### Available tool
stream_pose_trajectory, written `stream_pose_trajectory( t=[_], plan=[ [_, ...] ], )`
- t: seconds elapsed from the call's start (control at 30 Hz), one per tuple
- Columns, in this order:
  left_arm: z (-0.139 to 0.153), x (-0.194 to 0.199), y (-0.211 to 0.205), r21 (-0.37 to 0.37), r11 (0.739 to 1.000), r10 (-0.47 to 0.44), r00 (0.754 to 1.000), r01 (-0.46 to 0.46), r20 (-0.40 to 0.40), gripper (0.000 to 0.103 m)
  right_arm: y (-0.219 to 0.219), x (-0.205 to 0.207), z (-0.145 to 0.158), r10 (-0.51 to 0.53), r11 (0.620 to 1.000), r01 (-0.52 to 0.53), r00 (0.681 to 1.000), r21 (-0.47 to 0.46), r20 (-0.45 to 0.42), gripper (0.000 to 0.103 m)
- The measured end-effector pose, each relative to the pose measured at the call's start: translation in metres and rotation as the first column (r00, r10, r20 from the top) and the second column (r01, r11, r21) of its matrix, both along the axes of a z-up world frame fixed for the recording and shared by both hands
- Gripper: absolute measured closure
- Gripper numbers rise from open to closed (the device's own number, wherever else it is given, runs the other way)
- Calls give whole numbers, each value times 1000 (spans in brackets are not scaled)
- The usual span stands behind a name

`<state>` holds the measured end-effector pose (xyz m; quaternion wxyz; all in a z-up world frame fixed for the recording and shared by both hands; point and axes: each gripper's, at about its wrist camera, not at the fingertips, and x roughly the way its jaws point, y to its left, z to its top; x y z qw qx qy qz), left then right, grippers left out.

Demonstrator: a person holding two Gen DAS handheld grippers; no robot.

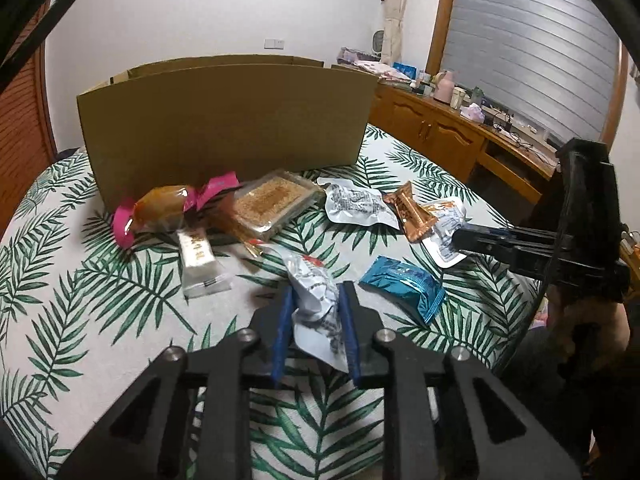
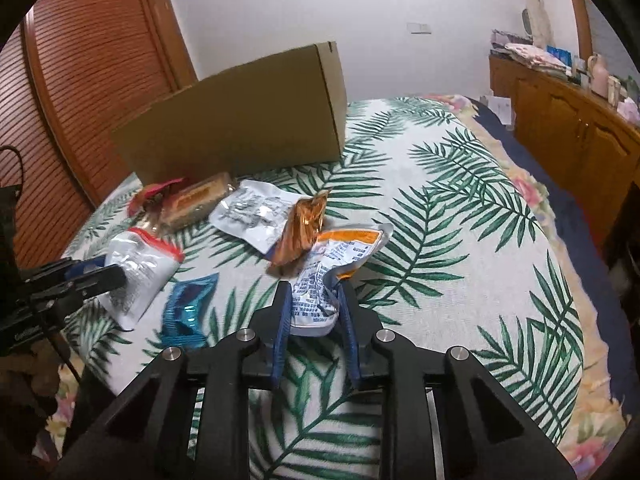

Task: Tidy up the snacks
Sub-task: 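Grasp the silver foil packet with the left tool while the right tool holds its packet, then carry both packets over the box and open both tools to drop them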

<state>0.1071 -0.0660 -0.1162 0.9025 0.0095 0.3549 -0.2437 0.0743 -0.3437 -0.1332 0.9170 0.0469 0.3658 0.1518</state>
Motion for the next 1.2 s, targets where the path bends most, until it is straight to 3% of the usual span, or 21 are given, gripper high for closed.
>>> stream_pose_trajectory(
  t=[0.43, 1.2],
  plan=[
    [10, -8, 8, -44, 999, 11, 999, -10, 38, 83, -2, -15, 21, -8, 1000, 8, 998, 13, 58, 82],
    [44, -10, 12, -28, 999, 45, 988, -41, 151, 83, -17, -32, 18, -29, 999, 27, 997, 23, 71, 82]
  ],
)
